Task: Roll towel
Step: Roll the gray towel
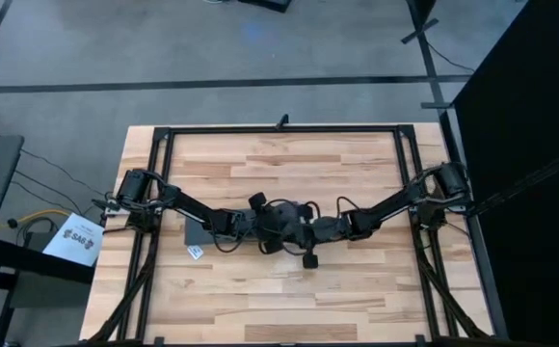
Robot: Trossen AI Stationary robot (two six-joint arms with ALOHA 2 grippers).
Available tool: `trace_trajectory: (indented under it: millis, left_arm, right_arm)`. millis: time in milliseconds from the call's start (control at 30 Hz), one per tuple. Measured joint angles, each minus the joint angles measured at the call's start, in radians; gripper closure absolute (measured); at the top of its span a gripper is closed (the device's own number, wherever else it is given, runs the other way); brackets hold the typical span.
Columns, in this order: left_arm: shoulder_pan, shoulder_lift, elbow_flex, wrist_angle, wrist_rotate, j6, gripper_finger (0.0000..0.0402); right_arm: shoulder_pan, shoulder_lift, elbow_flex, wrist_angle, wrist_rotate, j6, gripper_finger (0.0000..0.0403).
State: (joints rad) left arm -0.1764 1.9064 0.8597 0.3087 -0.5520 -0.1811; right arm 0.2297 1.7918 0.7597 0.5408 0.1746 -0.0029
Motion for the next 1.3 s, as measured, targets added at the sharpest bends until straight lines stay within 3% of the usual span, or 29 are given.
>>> trace_trajectory:
  millis: [300, 500, 1300]
  left_arm:
    - [0.0, 0.0, 0.0, 0.002, 0.001, 0.001, 0.0228]
    - [0.0, 0.0, 0.0, 0.004, 0.001, 0.001, 0.0228]
    - [0.0, 0.0, 0.0, 0.005, 0.002, 0.001, 0.0228]
  right_arm:
    - [0.027, -0.176, 0.0, -0.12, 0.008, -0.086, 0.0403]
    - [0.023, -0.229, 0.0, -0.121, 0.011, -0.146, 0.0403]
    - [0.045, -0.234, 0.0, -0.193, 0.01, -0.1, 0.0403]
